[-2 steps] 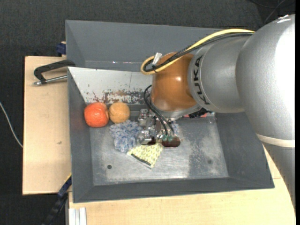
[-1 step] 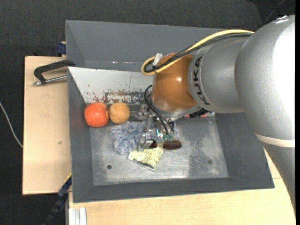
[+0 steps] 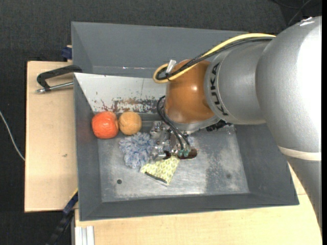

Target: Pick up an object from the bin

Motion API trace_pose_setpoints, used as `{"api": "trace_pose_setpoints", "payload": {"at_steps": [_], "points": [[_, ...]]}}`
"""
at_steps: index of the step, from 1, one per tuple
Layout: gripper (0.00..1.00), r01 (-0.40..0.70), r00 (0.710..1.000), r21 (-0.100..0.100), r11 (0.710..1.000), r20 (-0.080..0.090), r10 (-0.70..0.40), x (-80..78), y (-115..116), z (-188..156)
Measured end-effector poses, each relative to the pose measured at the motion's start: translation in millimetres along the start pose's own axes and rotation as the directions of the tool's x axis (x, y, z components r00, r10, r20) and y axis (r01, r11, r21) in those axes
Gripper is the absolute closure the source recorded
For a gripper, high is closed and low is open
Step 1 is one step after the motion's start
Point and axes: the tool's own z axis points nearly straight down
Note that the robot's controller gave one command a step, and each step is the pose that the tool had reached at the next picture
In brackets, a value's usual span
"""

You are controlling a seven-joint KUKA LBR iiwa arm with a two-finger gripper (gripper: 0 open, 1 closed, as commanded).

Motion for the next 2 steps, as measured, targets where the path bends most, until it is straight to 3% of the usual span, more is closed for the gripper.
{"api": "trace_pose_setpoints", "payload": {"at_steps": [1, 2], "points": [[1.00, 0.000, 1.000, 0.000, 1.000, 0.000, 0.000, 0.0, 0.0, 0.0], [1.00, 0.202, 0.979, 0.006, 0.979, -0.001, -0.202, 6.1, 19.1, -193.9]]}}
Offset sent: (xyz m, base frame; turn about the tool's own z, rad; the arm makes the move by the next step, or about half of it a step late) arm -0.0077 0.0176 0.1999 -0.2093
